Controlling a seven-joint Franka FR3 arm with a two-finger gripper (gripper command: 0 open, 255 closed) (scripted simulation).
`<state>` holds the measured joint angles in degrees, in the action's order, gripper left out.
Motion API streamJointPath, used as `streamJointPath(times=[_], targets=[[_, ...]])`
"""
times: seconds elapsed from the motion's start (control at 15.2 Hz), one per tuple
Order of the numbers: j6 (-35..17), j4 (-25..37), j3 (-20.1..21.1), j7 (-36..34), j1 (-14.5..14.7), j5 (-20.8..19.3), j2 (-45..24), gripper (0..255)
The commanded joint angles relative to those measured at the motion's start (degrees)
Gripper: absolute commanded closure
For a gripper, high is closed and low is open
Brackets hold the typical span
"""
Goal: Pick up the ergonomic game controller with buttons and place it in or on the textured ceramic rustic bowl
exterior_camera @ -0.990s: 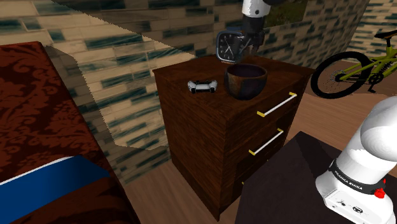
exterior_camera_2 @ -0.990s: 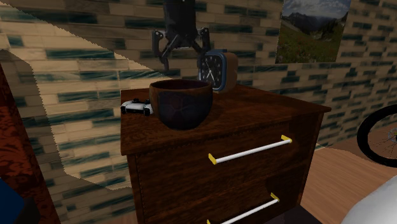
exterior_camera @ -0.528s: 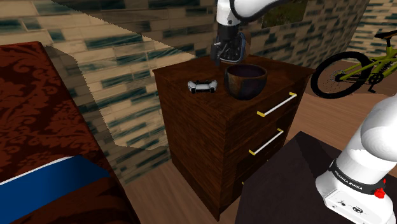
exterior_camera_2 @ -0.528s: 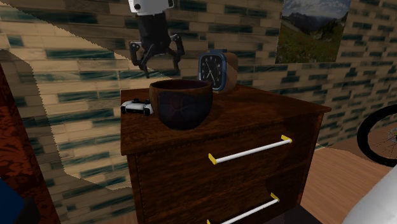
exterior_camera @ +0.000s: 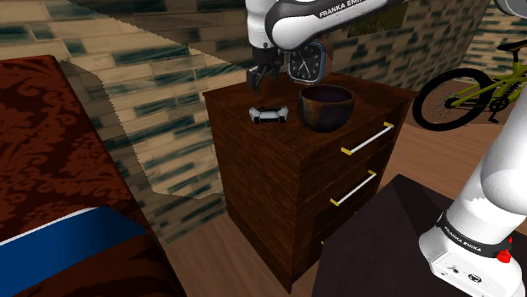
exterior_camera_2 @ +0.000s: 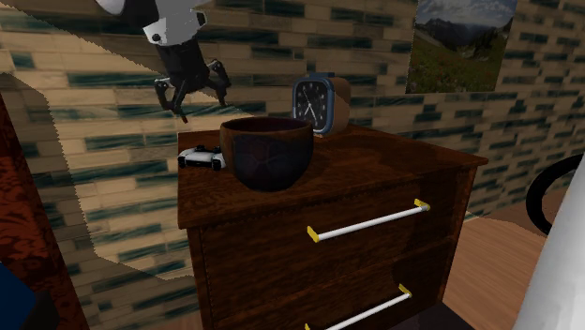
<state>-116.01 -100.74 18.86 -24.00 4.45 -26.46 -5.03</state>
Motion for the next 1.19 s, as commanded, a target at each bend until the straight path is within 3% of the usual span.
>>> streamJointPath(times=[0.0, 0.53, 1.06, 1.12], targets=[[0.1, 4.1, 0.6, -1.5, 1.3, -4.1, -4.4, 0], [-4.1, 3.0, -0.4, -2.6, 0.9, -6.3, -7.6, 0], [-4.1, 3.0, -0.4, -2.6, 0.9, -6.3, -7.6, 0], [-4.1, 3.0, -0.4, -2.6, 0.9, -6.3, -7.6, 255]])
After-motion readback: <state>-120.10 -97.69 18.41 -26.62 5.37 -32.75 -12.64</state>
